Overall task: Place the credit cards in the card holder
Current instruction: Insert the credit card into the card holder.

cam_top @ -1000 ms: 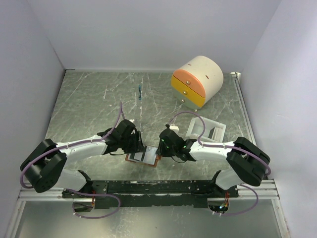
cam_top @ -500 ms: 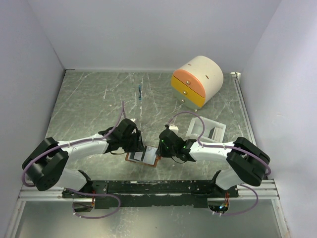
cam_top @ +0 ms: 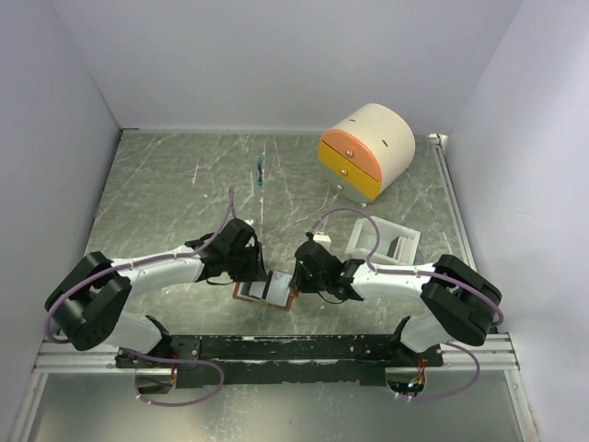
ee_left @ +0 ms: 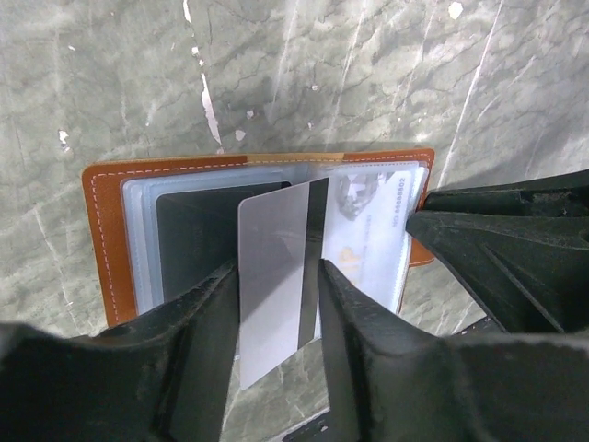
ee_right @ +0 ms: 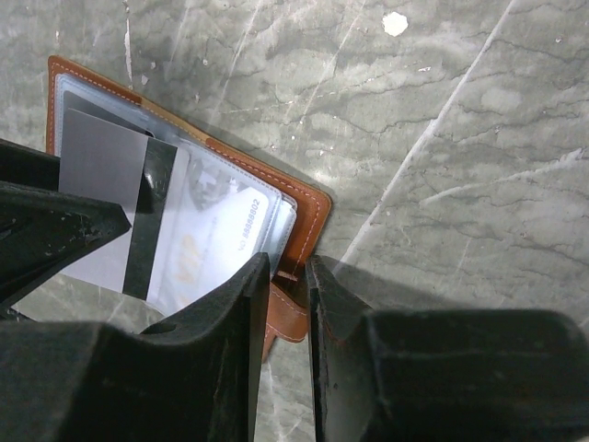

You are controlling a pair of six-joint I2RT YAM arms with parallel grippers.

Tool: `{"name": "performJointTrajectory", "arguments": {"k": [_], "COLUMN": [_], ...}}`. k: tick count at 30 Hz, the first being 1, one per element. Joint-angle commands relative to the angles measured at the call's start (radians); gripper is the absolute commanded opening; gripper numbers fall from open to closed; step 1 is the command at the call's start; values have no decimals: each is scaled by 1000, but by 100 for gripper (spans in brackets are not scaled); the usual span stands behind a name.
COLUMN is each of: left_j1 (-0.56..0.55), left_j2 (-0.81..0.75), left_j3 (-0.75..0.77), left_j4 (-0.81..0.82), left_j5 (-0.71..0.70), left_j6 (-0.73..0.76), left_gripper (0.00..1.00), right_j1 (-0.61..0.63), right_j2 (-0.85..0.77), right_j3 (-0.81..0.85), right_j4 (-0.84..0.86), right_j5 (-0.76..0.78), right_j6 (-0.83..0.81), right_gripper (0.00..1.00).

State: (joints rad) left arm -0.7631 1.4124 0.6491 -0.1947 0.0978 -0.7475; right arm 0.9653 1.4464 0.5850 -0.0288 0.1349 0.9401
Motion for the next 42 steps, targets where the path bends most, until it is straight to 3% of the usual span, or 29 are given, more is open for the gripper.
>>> {"name": "performJointTrajectory", "arguments": {"k": [1, 7, 17, 42], "left_j1": [-5, -5, -5, -18], "left_j2": [33, -35, -47, -53], "left_j3": [30, 33, 14, -52], "left_j4": [-143, -150, -100, 84], "left_j5": [-61, -115, -95, 119], "left_j6": [14, 9, 22, 5], "left_gripper": [53, 62, 60, 59], "right_j1": [10, 12, 18, 27], "right_j2": [-10, -14, 5, -6], "right_j3": [-2, -6, 7, 1], "right_j4": [-48, -46, -39, -20], "right_j5": [16, 23, 15, 16], "right_j6": [-15, -15, -15, 7], "right_gripper": [23, 23, 22, 21]}}
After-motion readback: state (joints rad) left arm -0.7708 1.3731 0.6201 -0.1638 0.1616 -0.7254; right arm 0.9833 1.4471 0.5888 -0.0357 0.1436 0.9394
